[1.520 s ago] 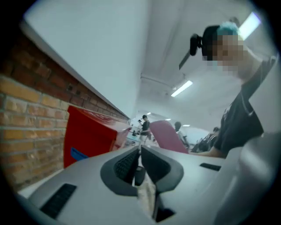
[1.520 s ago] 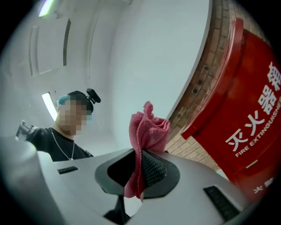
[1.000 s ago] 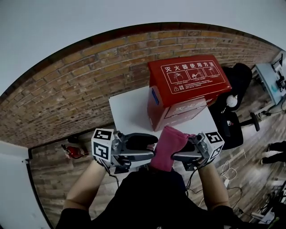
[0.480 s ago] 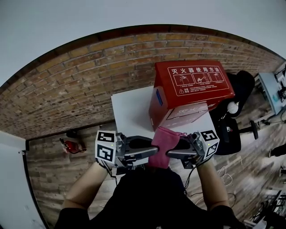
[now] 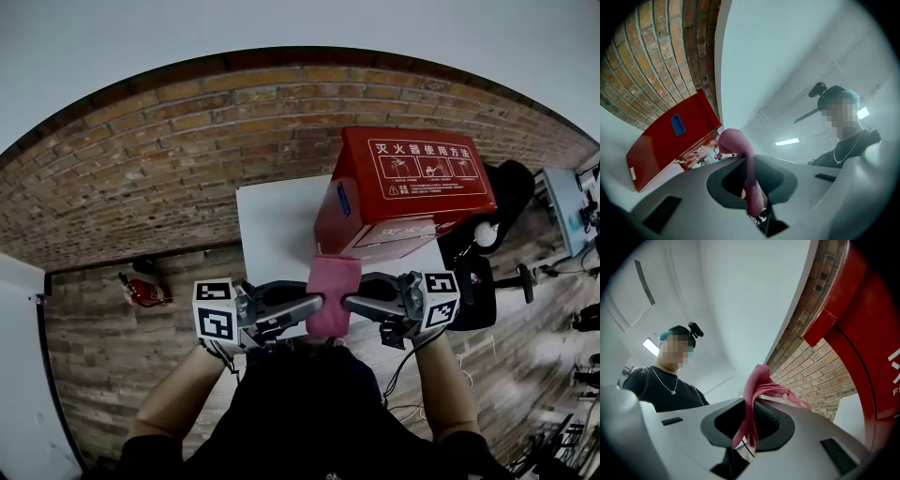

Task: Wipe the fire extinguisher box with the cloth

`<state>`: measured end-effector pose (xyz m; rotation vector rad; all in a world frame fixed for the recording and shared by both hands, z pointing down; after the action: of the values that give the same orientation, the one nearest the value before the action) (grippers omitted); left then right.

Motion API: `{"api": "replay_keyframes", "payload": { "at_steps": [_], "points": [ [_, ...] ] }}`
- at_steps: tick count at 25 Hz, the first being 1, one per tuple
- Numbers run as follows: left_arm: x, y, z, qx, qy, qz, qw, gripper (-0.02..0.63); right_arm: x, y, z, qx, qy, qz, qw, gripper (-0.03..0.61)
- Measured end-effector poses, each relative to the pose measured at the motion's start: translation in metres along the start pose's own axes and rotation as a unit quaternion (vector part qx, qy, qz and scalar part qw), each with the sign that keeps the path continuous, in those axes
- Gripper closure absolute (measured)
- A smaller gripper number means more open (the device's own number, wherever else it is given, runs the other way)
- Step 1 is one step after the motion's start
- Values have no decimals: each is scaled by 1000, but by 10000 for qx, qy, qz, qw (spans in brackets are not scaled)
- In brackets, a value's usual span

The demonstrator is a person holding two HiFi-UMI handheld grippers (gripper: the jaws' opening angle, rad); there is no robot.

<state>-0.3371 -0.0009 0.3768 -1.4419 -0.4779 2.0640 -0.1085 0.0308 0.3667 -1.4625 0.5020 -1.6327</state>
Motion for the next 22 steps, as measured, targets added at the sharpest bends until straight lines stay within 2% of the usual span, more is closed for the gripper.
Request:
{"api": "replay_keyframes", "payload": {
  "at_steps": [4,8,11,14,18,19,20,22],
  "points": [
    [2,-2,7,43,8,-98,9999,558,-6,0,-5,-215,-99,161,9996,520],
    [3,1,16,208,-65,-100,9997,558,-12,3,-3,-198,-74,124,9997,437],
    [-2,3,21,349,2,-86,9994,558,-13,7,6,-159,-274,165,9994,437],
    [-11,5,24,594,180,-137,9980,558,-17,17,20,-74,-653,379,9971,437],
    [-25,11,19,965,563,-334,9932,560,-29,55,41,85,-1357,1108,9845,440],
    [-28,12,16,1011,676,-382,9918,560,-32,66,46,55,-1533,1336,9791,464],
    [-30,11,13,1043,785,-423,9905,560,-36,77,49,1,-1707,1565,9728,514],
    [-34,9,5,1111,962,-443,9882,560,-44,101,56,-208,-1944,2021,9596,557]
  ]
}}
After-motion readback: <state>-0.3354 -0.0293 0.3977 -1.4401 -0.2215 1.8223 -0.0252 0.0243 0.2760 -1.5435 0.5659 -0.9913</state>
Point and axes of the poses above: the fingertips, and each gripper's own axes: z backward along the fingers, x to its right, y out of its top, the point moved 10 cm from there along z, backward along the fingers, and after that the axes turned 6 degrees about x, right-handed, at the moved point
